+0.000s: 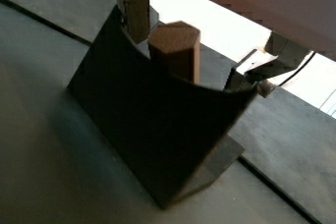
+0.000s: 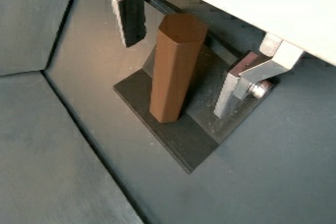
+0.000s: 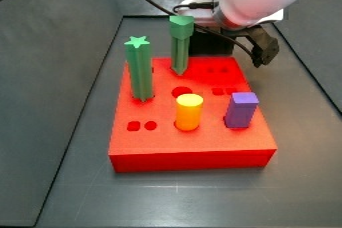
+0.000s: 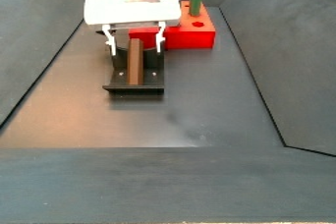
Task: Pick up the hexagon object. Move up. Place the hexagon object on the fixture. Regrasp the hexagon object. Move to above the board. Insert the hexagon object.
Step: Regrasp the hexagon object, then move to above the board.
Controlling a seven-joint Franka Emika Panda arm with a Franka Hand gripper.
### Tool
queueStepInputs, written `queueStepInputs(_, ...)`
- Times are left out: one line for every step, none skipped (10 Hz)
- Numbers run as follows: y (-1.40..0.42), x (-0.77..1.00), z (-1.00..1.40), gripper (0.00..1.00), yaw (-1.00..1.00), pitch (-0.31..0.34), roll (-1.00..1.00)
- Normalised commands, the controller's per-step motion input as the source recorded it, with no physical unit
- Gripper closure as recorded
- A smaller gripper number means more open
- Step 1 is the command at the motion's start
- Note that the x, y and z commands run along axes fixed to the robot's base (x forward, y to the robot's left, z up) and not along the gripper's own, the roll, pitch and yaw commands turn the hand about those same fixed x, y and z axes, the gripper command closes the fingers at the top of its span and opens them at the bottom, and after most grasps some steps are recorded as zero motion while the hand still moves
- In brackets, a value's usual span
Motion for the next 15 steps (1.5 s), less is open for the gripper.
queueStepInputs(0.00, 0.01, -0.18, 0.00, -0.03, -0.001, 0.05)
queueStepInputs(0.00, 0.01, -0.18, 0.00, -0.03, -0.001, 0.05)
queueStepInputs(0.00, 0.01, -0.18, 0.00, -0.02, -0.001, 0.05)
queueStepInputs(0.00, 0.01, -0.18, 0.00, -0.02, -0.001, 0.05)
queueStepInputs(0.00, 0.01, -0.18, 0.00, -0.02, -0.001, 0.05)
queueStepInputs(0.00, 0.00, 0.00, 1.00, 0.00, 0.000, 0.00)
queueStepInputs(0.00, -0.17, 1.00, 1.00, -0.02, 0.358, 0.03)
queueStepInputs(0.00, -0.17, 1.00, 1.00, -0.01, 0.351, 0.02)
queueStepInputs(0.00, -0.16, 1.00, 1.00, 0.07, 0.308, -0.02)
queueStepInputs(0.00, -0.16, 1.00, 1.00, 0.16, 0.253, -0.06)
queueStepInputs(0.00, -0.15, 1.00, 1.00, 0.20, 0.200, -0.07)
queueStepInputs(0.00, -0.15, 1.00, 1.00, 0.21, 0.161, -0.06)
queueStepInputs(0.00, -0.15, 1.00, 1.00, 0.22, 0.058, -0.05)
queueStepInputs(0.00, -0.14, 1.00, 1.00, 0.22, 0.022, -0.05)
queueStepInputs(0.00, -0.14, 1.00, 1.00, 0.18, -0.045, -0.04)
